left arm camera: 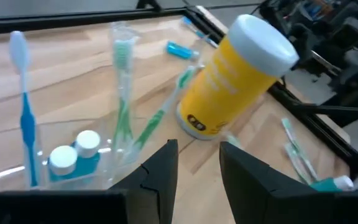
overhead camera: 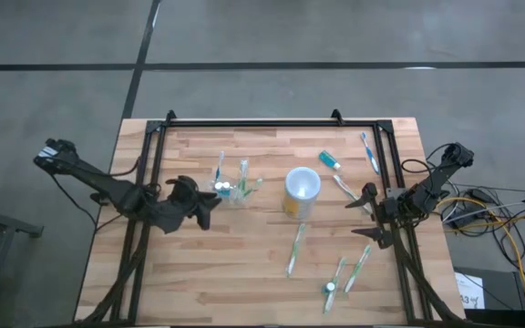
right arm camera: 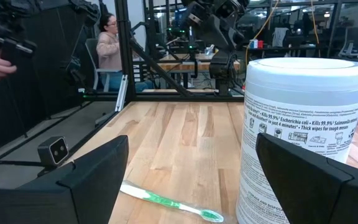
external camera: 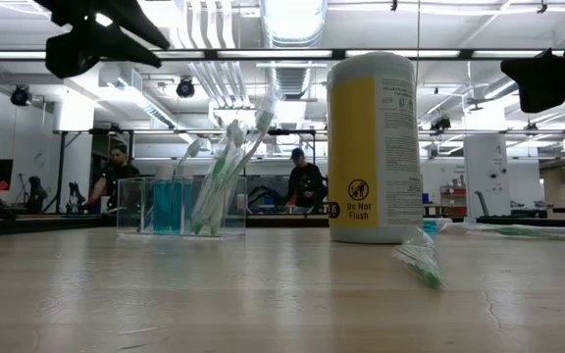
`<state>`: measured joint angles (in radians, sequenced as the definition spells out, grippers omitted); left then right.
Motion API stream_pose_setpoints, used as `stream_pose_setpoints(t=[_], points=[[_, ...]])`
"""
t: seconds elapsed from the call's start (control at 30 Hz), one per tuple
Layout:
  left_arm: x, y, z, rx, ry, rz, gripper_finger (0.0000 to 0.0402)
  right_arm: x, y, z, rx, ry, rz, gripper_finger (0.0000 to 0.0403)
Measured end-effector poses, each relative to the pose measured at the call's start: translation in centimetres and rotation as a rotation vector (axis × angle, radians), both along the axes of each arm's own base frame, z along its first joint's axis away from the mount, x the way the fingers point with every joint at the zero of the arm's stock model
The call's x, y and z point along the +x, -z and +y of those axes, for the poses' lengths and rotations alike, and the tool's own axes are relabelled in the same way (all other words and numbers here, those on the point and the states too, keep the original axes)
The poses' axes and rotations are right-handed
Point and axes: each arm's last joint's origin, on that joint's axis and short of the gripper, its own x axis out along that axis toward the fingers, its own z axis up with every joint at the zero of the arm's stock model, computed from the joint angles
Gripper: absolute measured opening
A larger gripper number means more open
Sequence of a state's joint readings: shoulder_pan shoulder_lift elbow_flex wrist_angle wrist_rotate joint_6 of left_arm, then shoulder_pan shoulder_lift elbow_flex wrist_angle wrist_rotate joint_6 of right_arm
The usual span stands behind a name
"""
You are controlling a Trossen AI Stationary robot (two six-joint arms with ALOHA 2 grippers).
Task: Pick & Place toothbrushing station
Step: Move the transparent organizer to the center of the table
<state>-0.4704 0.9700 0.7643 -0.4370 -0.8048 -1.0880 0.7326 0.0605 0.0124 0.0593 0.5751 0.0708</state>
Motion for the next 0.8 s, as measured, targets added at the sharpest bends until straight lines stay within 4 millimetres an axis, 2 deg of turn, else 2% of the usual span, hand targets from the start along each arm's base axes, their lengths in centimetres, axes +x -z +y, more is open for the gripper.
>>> stream_pose_setpoints(t=[0.27, 0.5, 0.8], points=[[-0.3, 0.7, 1.0, -0.135, -0.14, 0.003, 0.0122, 0.0, 0.0, 0.0, 0.0, 0.0, 0.0, 0.035], [-0.4, 1.6, 3.1, -0.259, -0.254, 0.084, 0.0122, 0.0, 0.0, 0.0, 0.0, 0.0, 0.0, 0.0345], [-0.1, 1.9, 6.1, -0.358, -0.452, 0.059, 0.0122, 0.0, 0.0, 0.0, 0.0, 0.0, 0.0, 0.0348]])
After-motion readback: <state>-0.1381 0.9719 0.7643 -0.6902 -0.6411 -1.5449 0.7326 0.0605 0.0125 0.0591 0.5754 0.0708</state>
